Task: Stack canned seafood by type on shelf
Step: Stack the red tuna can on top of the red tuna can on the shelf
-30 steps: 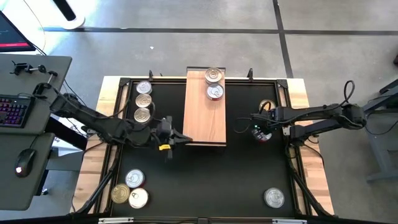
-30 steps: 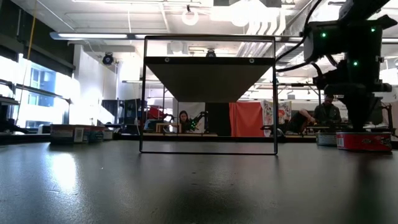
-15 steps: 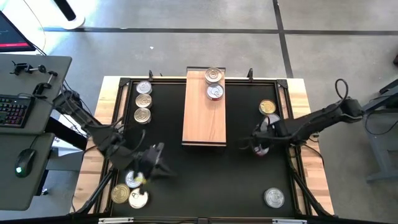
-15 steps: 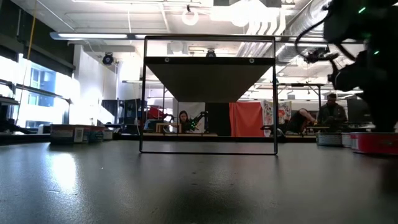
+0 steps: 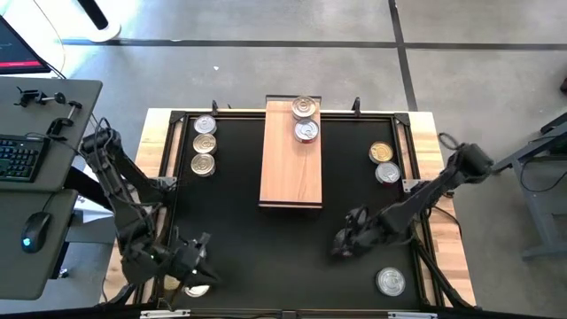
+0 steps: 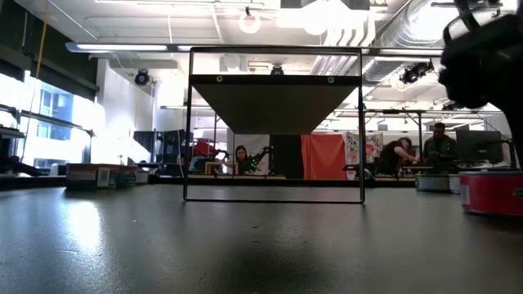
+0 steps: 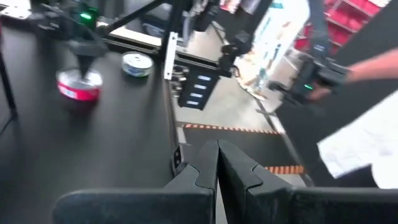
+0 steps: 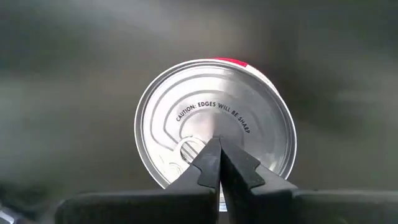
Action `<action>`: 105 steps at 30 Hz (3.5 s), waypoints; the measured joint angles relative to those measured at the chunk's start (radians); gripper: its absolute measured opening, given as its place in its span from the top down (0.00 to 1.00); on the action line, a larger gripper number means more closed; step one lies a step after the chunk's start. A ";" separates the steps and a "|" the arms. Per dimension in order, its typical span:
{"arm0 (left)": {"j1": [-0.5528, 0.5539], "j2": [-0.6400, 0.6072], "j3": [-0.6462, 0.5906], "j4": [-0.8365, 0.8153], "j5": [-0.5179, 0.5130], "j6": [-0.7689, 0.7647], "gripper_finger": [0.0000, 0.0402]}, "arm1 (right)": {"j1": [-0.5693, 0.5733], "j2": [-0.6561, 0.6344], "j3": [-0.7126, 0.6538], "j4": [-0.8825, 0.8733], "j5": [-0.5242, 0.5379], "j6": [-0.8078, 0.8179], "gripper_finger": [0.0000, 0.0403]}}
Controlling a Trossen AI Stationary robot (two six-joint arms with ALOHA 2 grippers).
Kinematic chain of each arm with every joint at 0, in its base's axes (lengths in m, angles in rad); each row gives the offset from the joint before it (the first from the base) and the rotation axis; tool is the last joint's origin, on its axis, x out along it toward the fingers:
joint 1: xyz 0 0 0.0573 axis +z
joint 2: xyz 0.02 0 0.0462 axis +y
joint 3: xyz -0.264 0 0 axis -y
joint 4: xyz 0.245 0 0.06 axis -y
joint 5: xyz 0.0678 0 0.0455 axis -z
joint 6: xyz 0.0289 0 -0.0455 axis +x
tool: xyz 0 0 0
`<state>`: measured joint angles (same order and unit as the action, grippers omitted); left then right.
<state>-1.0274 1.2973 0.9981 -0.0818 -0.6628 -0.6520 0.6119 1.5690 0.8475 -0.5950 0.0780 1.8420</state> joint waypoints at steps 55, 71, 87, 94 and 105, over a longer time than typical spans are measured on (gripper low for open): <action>0.452 0.637 0.001 0.283 0.278 0.437 1.00 | -0.023 0.446 0.495 0.152 0.150 -0.499 1.00; 0.443 0.634 -0.004 0.212 0.264 0.419 1.00 | -0.021 0.434 0.561 0.204 0.186 -0.534 1.00; 0.437 0.634 -0.008 0.117 0.296 0.392 1.00 | -0.046 0.428 0.676 0.174 0.253 -0.681 1.00; 0.437 0.562 -0.008 -0.031 0.264 0.334 1.00 | -0.058 0.370 0.760 0.005 0.260 -0.801 1.00; 0.344 0.402 -0.007 -0.221 0.250 0.206 1.00 | -0.060 0.365 0.828 -0.202 0.080 -0.893 0.90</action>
<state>-0.6833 1.6992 0.9915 -0.3027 -0.4131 -0.4460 0.5522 1.9343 1.6757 -0.7971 0.1577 0.9488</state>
